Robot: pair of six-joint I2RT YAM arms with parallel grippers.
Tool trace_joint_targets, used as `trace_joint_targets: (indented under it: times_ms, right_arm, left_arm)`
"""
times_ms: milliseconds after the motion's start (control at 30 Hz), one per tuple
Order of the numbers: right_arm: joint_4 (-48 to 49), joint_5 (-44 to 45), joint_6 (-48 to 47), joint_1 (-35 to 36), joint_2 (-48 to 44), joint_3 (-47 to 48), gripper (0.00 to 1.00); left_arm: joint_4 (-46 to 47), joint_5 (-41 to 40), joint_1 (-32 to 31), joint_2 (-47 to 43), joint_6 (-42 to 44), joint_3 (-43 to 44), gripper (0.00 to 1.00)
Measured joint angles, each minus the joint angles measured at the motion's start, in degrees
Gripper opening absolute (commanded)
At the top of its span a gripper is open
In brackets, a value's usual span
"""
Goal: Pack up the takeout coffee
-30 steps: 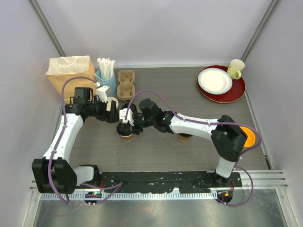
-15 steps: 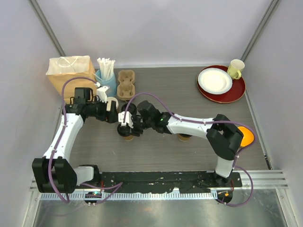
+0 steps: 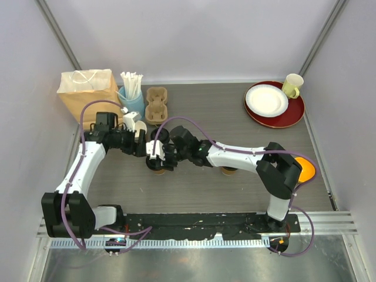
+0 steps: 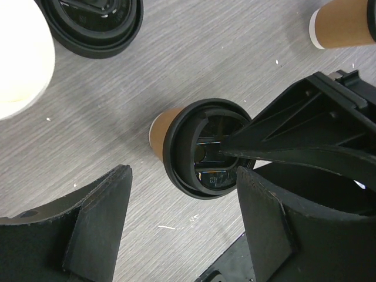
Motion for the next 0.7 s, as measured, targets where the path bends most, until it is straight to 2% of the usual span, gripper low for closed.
trace_joint_targets:
  times_ms: [100,233,500,700]
  right_arm:
    - [0.2,0.4,-0.2,0.0,0.0,-0.1,0.50]
    - [1.0,0.4,-0.3,0.0,0.0,-0.6,0.49]
    - [4.4,-0.9,0.8,-0.8,0.4,-2.0,0.49]
    - [9.0,-1.3,2.2,-1.0,0.3,-4.4,0.49]
  left_arm:
    - [0.0,0.0,-0.6,1.0,0.0,-0.7,0.75]
    - [0.0,0.0,-1.5,2.3,0.0,-0.9,0.69]
    - [0.6,-0.3,-3.1,3.4,0.1,-1.0,0.68]
    - [0.8,-0.5,-3.7,4.1,0.2,-1.0,0.63]
